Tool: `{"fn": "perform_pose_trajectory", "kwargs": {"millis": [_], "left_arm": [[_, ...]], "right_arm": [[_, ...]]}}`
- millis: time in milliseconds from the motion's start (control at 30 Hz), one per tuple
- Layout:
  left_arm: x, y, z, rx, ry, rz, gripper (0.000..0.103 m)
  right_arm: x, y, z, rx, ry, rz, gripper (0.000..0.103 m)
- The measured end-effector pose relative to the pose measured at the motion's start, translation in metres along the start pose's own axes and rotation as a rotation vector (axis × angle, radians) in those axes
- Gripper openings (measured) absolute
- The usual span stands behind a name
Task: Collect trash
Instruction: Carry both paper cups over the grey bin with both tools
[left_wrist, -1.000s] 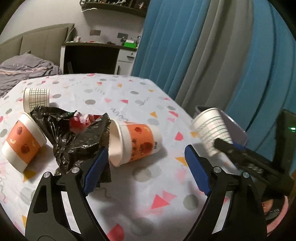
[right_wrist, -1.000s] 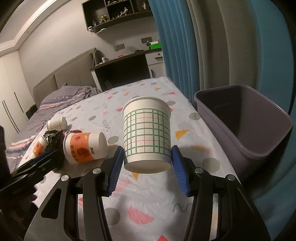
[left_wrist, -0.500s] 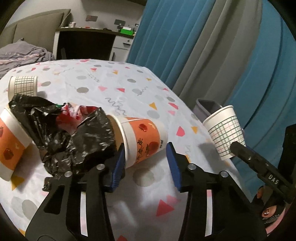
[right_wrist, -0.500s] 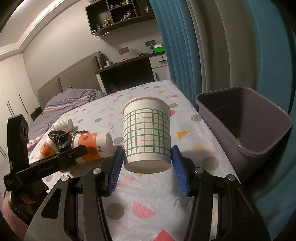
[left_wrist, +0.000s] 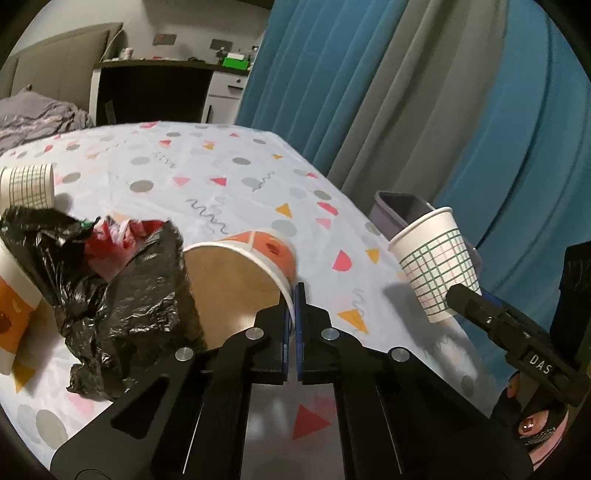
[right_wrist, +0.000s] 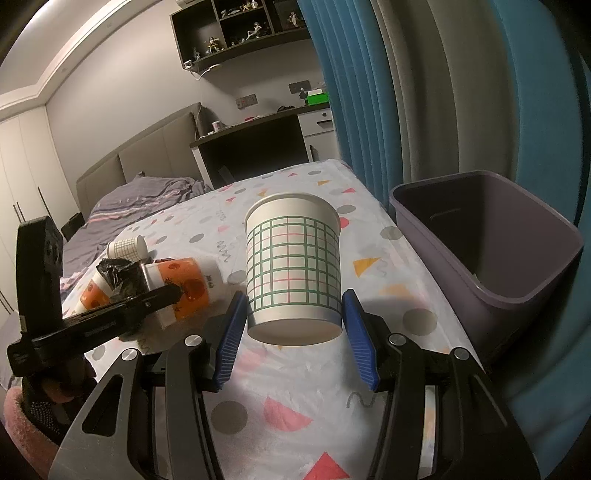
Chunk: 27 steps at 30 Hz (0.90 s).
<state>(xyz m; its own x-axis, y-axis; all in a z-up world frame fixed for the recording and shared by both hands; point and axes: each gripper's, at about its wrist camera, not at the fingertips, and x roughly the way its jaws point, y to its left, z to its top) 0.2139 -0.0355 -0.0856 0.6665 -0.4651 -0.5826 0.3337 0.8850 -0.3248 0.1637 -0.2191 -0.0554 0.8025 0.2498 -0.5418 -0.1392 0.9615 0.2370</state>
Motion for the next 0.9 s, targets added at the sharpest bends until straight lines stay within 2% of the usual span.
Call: {"fn": "perform_pose_trajectory", "kwargs": {"millis": [167,533,900], "left_arm": [[-0.007,-0.014,0.005,0.017,-0.032,-0.023,0.001],[-0.019,-0.071,0.020,0.111,-0.090,-0.065,0.001],[0.009,-0.132,0.034,0.182,-0.074,-0.129,0.001]], "right_arm": [[-0.006,-0.003,0.001,0.002,-0.020,-0.009,0.052],[-0.027,-0.021,0.008,0.021,-0.076,-0.043,0.052],[-0.046,-0.060,0.021,0.040,-0.124,-0.148,0.052]]}}
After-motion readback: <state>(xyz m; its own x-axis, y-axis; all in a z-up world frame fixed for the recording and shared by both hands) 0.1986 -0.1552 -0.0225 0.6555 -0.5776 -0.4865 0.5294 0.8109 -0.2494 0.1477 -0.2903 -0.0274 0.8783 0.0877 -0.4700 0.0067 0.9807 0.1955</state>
